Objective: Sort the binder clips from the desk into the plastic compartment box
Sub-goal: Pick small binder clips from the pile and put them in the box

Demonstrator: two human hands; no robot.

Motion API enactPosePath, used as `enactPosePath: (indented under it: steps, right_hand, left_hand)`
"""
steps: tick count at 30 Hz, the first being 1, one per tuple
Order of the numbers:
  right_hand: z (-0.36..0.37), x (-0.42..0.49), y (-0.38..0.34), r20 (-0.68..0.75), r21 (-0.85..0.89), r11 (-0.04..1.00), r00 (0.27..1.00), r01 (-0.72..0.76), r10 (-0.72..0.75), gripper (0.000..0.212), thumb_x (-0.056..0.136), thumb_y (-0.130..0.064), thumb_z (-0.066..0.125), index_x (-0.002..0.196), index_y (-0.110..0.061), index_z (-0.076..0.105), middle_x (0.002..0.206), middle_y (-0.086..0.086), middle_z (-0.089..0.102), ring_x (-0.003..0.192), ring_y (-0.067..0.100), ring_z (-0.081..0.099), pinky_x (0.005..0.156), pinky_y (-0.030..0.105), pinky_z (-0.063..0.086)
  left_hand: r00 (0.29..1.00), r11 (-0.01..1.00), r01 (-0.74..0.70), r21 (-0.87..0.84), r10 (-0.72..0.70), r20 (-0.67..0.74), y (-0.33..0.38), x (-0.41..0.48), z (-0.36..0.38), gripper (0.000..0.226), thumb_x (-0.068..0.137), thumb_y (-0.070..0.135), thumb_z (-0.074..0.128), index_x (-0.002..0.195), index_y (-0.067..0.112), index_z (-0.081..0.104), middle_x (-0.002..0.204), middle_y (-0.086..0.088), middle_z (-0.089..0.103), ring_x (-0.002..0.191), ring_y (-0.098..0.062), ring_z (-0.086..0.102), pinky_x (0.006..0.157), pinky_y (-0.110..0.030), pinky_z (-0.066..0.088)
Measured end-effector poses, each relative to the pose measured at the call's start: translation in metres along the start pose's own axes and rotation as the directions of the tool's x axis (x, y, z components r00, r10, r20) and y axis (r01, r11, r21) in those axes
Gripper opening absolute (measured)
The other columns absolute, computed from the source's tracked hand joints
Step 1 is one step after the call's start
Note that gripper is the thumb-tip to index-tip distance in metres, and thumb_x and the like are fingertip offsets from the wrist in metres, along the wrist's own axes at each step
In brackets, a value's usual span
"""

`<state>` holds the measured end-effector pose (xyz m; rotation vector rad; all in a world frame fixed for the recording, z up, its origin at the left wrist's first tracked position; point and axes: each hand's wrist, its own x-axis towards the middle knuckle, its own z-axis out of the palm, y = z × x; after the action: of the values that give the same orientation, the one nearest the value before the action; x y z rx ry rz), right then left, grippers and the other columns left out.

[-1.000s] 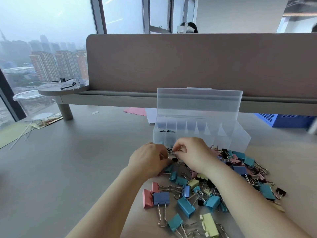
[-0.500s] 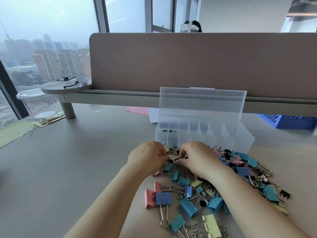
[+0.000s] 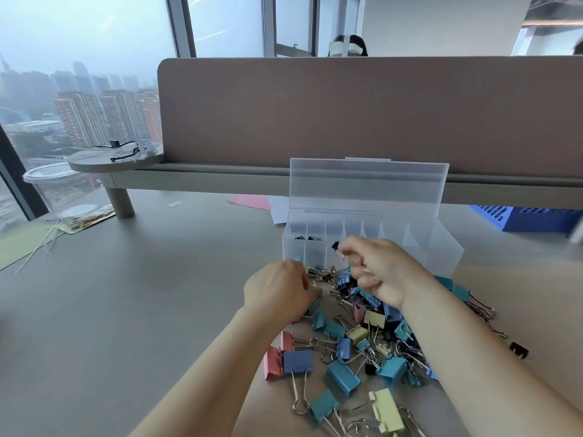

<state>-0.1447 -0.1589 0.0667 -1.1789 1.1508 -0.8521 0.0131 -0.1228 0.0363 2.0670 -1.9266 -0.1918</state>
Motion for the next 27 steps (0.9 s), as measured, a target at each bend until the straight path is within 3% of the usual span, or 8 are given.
enactPosePath:
  steps: [3,7,10,13,16,18,23,27]
  right_hand:
    - [-0.004,-0.001,-0.003,0.149,0.51,0.841,0.982,-0.179,0.119,0.021,0.09,-0.016,0.035,0.079,-0.006,0.05,0.058,0.001,0.037,0.039,0.007,0.029,0.031,0.014,0.022]
    - [-0.003,-0.002,-0.002,0.142,0.598,0.783,0.984,-0.174,0.11,0.03,0.091,-0.025,0.035,0.073,-0.007,0.05,0.061,0.006,0.044,0.045,0.011,0.039,0.033,0.012,0.026]
    - [-0.001,0.0,-0.001,0.002,0.377,0.924,0.997,-0.067,0.072,0.029,0.094,-0.026,0.049,0.07,-0.01,0.053,0.062,0.004,0.05,0.049,0.012,0.045,0.033,0.013,0.028]
    - [0.001,0.003,0.006,-0.099,-0.094,0.991,0.99,0.093,-0.102,0.017,0.092,-0.021,0.061,0.077,-0.012,0.057,0.067,0.0,0.05,0.055,0.011,0.045,0.04,0.017,0.034]
    - [0.003,0.004,0.011,-0.038,-0.619,0.756,0.953,0.215,-0.301,0.01,0.09,-0.024,0.064,0.085,-0.016,0.064,0.071,-0.007,0.051,0.064,0.006,0.047,0.055,0.021,0.035]
    - [0.005,0.002,0.015,0.0,-0.786,0.574,0.928,0.23,-0.372,0.009,0.089,-0.027,0.064,0.087,-0.019,0.066,0.068,-0.012,0.048,0.064,0.002,0.044,0.054,0.022,0.03]
    - [0.013,-0.001,0.02,0.036,-0.915,0.355,0.914,0.193,-0.404,0.017,0.09,-0.037,0.061,0.094,-0.022,0.068,0.069,-0.014,0.048,0.064,0.01,0.049,0.056,0.024,0.032]
    - [0.02,-0.002,0.022,0.078,-0.966,0.195,0.906,0.173,-0.417,0.027,0.092,-0.043,0.057,0.106,-0.022,0.065,0.106,-0.001,0.06,0.083,0.021,0.06,0.069,0.027,0.039]
  left_hand:
    - [1.0,1.0,0.007,0.015,-0.007,-0.006,0.003,0.001,0.001,0.018,0.084,0.037,0.057,0.093,0.024,0.065,0.09,0.005,0.066,0.084,-0.02,0.061,0.058,-0.024,0.042]
    - [1.0,0.999,0.014,-0.032,-0.014,0.006,0.005,0.002,0.001,0.016,0.083,0.033,0.058,0.093,0.023,0.064,0.091,0.005,0.065,0.086,-0.021,0.061,0.06,-0.024,0.041]
    - [1.0,0.997,0.005,-0.073,-0.004,0.002,0.005,0.002,-0.001,0.012,0.083,0.032,0.061,0.093,0.028,0.064,0.095,0.008,0.065,0.089,-0.017,0.059,0.062,-0.023,0.041]
    - [1.0,0.996,-0.028,-0.089,0.027,-0.01,0.006,0.002,-0.001,0.011,0.083,0.028,0.061,0.093,0.03,0.063,0.097,0.009,0.065,0.092,-0.017,0.059,0.066,-0.024,0.044]
    - [0.998,0.975,-0.048,-0.217,0.041,-0.038,0.004,0.004,-0.005,0.013,0.084,0.026,0.063,0.096,0.03,0.063,0.092,0.012,0.066,0.09,-0.014,0.061,0.073,-0.027,0.05]
    - [0.999,0.927,-0.028,-0.375,0.011,-0.049,0.0,0.008,-0.011,0.016,0.085,0.02,0.061,0.099,0.027,0.065,0.083,0.011,0.065,0.083,-0.013,0.062,0.073,-0.026,0.05]
    - [0.968,0.557,0.245,-0.794,-0.178,0.174,-0.012,0.013,-0.035,0.015,0.093,0.005,0.051,0.089,0.01,0.064,0.073,-0.006,0.064,0.066,-0.011,0.063,0.066,-0.02,0.055]
    - [0.933,0.485,0.36,-0.797,-0.181,0.311,-0.016,0.01,-0.04,0.015,0.094,0.006,0.044,0.09,0.004,0.058,0.074,-0.01,0.061,0.059,-0.014,0.057,0.056,-0.022,0.046]
